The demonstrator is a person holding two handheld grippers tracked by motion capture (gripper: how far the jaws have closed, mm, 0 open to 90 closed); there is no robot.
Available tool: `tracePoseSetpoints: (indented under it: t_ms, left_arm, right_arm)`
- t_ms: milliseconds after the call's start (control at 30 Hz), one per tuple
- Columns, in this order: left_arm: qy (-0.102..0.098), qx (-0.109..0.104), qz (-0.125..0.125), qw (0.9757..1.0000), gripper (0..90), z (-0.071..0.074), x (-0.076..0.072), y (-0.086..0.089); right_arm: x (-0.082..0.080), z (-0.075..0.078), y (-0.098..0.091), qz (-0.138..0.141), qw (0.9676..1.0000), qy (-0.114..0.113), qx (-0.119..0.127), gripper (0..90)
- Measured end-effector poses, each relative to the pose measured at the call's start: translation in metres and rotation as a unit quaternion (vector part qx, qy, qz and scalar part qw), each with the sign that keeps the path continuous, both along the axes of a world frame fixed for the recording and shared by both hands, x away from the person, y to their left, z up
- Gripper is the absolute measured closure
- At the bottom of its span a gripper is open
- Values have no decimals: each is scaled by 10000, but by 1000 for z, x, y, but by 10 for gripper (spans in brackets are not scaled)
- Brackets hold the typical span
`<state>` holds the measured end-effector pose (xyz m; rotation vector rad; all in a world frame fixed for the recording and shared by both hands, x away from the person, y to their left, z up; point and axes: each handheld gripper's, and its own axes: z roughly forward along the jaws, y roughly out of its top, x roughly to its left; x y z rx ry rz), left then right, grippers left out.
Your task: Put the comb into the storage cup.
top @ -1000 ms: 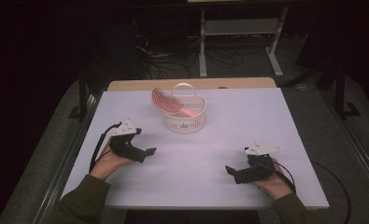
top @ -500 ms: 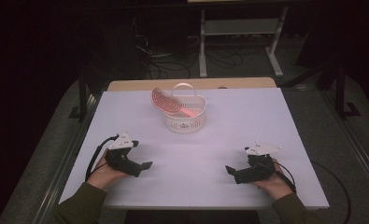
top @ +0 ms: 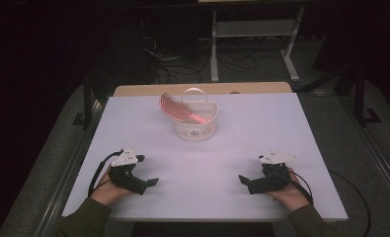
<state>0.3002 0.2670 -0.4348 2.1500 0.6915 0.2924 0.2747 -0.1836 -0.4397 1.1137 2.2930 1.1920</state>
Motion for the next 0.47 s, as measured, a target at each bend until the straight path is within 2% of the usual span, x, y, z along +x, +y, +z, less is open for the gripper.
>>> tracePoseSetpoints:
  t_ms: [467]
  left_arm:
    - [57,10,-23,10000,0,-1,0,0]
  right_arm:
    - [0,-1,0,18,10000,-5,-32,0]
